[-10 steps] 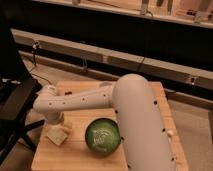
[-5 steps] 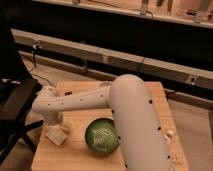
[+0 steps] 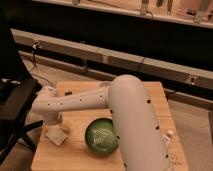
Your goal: Place the white sponge in the ceramic bowl
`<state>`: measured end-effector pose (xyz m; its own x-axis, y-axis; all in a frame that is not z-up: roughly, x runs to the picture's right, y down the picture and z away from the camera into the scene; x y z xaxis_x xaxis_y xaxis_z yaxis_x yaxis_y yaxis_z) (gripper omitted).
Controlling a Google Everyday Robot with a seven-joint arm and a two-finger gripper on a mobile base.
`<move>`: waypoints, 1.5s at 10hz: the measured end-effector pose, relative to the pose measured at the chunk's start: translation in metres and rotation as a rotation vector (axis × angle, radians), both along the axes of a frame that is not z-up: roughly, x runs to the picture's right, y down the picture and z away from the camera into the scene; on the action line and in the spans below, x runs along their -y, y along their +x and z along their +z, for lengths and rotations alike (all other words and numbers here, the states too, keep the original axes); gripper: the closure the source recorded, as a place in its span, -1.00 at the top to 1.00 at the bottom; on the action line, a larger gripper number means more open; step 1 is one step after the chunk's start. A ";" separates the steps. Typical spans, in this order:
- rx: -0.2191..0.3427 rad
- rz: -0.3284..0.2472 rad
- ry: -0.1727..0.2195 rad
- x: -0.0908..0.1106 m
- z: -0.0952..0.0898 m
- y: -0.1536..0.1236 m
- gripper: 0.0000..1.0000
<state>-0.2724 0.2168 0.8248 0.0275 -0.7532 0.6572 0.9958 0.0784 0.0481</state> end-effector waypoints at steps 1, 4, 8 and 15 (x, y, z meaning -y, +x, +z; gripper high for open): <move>0.002 0.000 -0.001 -0.001 0.001 -0.002 0.60; 0.010 -0.004 -0.014 -0.006 -0.002 -0.008 0.60; -0.003 -0.006 -0.056 -0.020 -0.006 -0.010 0.60; -0.054 -0.053 -0.088 -0.040 -0.009 -0.011 -0.42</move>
